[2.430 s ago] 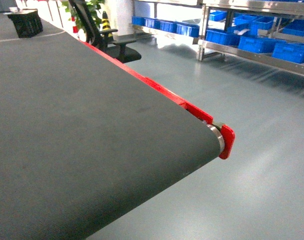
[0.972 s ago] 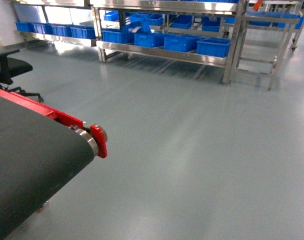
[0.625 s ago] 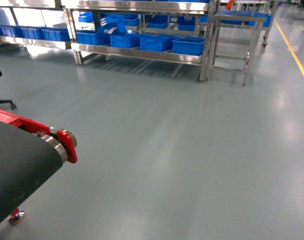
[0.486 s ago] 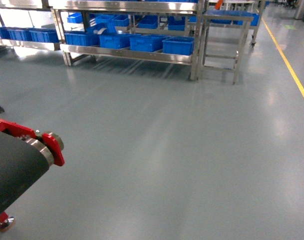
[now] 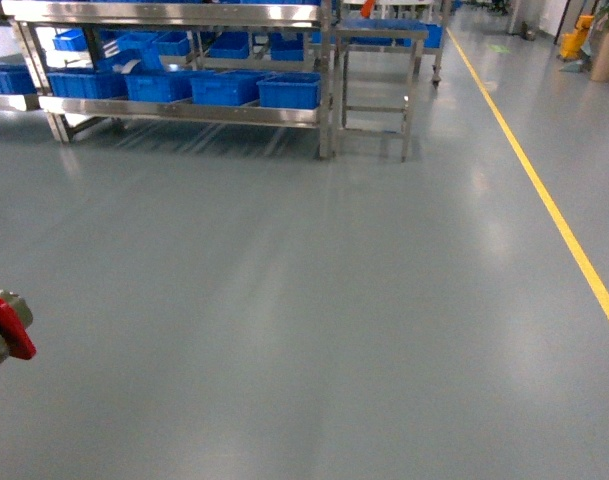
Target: Sort blue parts and orange caps into right shelf containers
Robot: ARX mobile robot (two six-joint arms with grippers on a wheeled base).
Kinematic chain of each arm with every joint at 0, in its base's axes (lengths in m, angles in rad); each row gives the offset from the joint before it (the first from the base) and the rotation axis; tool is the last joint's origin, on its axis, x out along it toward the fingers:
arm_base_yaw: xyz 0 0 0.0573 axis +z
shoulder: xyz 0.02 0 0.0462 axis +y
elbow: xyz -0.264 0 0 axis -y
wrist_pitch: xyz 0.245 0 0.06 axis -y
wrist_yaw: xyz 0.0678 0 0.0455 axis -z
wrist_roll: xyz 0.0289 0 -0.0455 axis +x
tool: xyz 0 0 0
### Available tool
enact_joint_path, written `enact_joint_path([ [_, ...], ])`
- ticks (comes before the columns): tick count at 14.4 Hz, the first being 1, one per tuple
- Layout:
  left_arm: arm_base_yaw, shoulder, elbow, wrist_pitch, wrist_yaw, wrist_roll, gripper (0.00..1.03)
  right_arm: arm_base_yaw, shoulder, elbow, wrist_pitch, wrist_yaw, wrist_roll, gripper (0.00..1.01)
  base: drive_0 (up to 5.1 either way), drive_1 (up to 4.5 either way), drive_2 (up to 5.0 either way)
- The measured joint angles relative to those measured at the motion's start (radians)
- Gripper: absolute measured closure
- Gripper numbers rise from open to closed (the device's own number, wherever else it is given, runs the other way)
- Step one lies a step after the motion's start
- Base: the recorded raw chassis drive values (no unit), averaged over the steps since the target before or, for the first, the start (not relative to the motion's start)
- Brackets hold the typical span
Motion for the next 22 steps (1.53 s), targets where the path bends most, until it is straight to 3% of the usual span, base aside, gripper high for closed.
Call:
enact_joint_path([
  [7,0.0,0.0,0.0,0.0,0.0,0.0,0.6,0.0,0.0,0.0,0.0,0.0,0.0,0.56,-1.6,-1.6,-1.6],
  [22,-0.002,0.0,0.0,0.002,0.0,0.0,0.6,0.0,0.0,0.0,0.003,0.0,0.0,0.56,-0.4,3.7,-4.5],
])
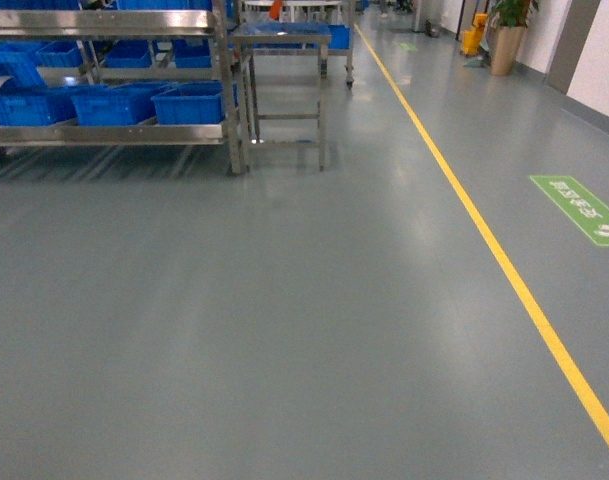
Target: Sort blue parts and orange caps into right shelf containers
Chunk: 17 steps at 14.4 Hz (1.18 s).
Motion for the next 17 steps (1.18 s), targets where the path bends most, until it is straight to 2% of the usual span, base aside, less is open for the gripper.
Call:
enact_joint_path([
  [17,0.0,0.0,0.0,-0.002,0.0,0.0,0.6,0.0,0.0,0.0,-0.003,0.0,0.0,0.56,0.1,4.24,-4.1],
])
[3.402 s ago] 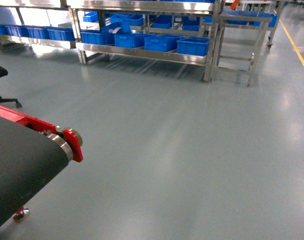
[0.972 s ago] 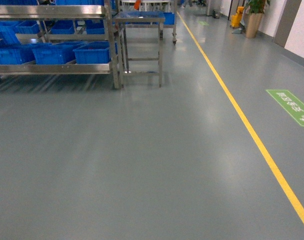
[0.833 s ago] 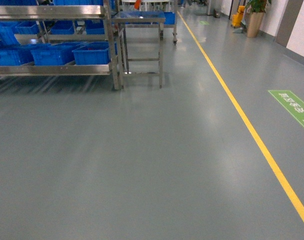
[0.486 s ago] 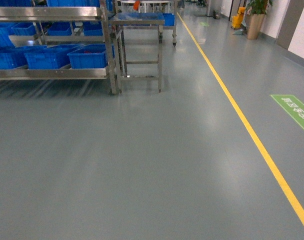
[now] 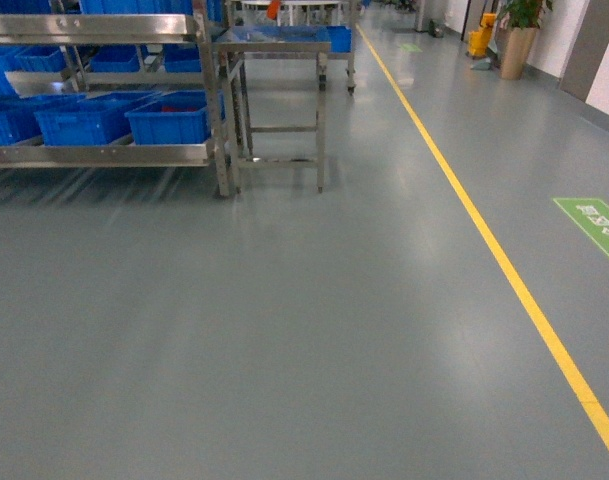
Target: Sort blue parts and orange caps into right shelf containers
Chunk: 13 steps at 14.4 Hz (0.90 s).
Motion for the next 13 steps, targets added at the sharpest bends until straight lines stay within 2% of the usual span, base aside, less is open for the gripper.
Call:
enact_joint_path([
  [13,0.0,0.0,0.0,0.001,0.0,0.0,0.6,0.0,0.0,0.0,0.004,0.0,0.0,0.56,0.0,4.21,-4.2],
])
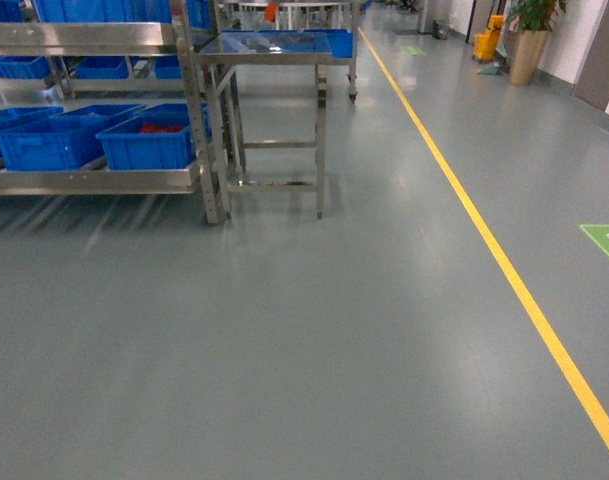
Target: Sort blue parts and orange caps into right shelf containers
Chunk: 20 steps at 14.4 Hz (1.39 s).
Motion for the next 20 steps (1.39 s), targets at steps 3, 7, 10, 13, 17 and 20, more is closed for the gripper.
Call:
enact_joint_path([
  [3,0.0,0.0,0.0,-0.002,-0.001,0.0,0.6,0.0,0.0,0.0,-0.005,0.0,0.0,0.56,0.1,4.29,-4.2],
  [7,0.0,0.0,0.0,-0.001,0.0,0.0,0.6,0.0,0.0,0.0,-0.006,0.0,0.0,0.56,0.1,4.3,-4.2],
  [10,0.0,0.0,0.0,0.003,0.0,0.0,0.6,0.0,0.0,0.0,-0.001,0.0,0.0,0.56,0.0,4.24,-4.3],
  [13,0.0,0.0,0.0,0.001,0.0,0.0,0.6,0.0,0.0,0.0,-0.003,0.0,0.0,0.56,-0.1,4.19,-4.3],
  [17,0.0,0.0,0.0,0.001,-0.002,0.0,0.6,0.0,0.0,0.0,-0.002,0.0,0.0,0.56,-0.1,4.18,-4.3],
  [20,0.0,0.0,0.0,-0.002,0.0,0.0,0.6,0.0,0.0,0.0,-0.006,0.0,0.0,0.56,0.0,4.26,-4.3],
])
